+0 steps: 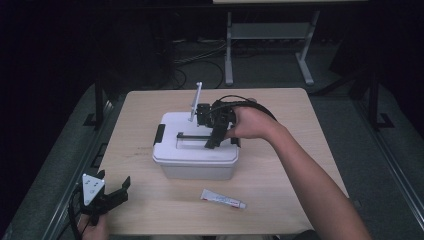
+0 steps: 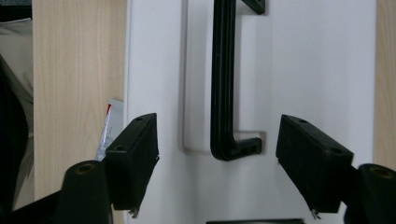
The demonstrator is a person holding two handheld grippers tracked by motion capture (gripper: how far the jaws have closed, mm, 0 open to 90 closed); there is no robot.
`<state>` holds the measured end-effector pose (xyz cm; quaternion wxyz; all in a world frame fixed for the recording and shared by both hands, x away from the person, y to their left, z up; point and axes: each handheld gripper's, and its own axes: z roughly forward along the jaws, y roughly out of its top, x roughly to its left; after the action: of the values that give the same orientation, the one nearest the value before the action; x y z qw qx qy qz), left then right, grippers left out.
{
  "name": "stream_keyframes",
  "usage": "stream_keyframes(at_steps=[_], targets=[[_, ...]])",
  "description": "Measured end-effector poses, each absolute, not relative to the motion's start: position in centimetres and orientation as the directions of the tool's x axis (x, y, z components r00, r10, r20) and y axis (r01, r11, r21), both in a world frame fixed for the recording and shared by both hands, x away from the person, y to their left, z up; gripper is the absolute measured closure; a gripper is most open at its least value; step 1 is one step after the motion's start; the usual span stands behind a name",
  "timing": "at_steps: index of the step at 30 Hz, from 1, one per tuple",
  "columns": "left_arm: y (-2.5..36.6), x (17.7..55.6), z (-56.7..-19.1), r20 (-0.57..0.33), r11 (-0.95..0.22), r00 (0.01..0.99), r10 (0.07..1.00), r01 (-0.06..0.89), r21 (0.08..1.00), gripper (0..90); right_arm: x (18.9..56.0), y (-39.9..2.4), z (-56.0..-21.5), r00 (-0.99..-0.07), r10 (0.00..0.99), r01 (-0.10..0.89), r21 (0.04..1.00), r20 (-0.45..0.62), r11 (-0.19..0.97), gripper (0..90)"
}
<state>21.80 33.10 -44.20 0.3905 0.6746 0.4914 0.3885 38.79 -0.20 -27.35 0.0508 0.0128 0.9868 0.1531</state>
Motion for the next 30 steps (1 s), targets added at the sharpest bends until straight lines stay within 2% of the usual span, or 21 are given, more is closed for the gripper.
stream_keyframes(at_steps=[7, 14, 30], targets=[[33.1, 21.8, -44.2, 0.143, -0.215, 0.216, 0.966, 0.361, 0.907, 15.0, 38.9, 1.0, -27.6, -0.994, 0.028, -0.005, 0.294, -0.107, 0.956, 34.6], [33.2, 21.8, -44.2, 0.14, -0.211, 0.213, 0.967, 0.36, 0.909, 15.0, 39.2, 2.1, -27.9, -0.994, 0.02, -0.012, 0.284, -0.11, 0.959, 43.4], [33.4, 21.8, -44.2, 0.136, -0.207, 0.212, 0.968, 0.36, 0.91, 15.0, 39.6, 3.2, -28.3, -0.994, -0.002, -0.033, 0.275, -0.113, 0.961, 73.5]])
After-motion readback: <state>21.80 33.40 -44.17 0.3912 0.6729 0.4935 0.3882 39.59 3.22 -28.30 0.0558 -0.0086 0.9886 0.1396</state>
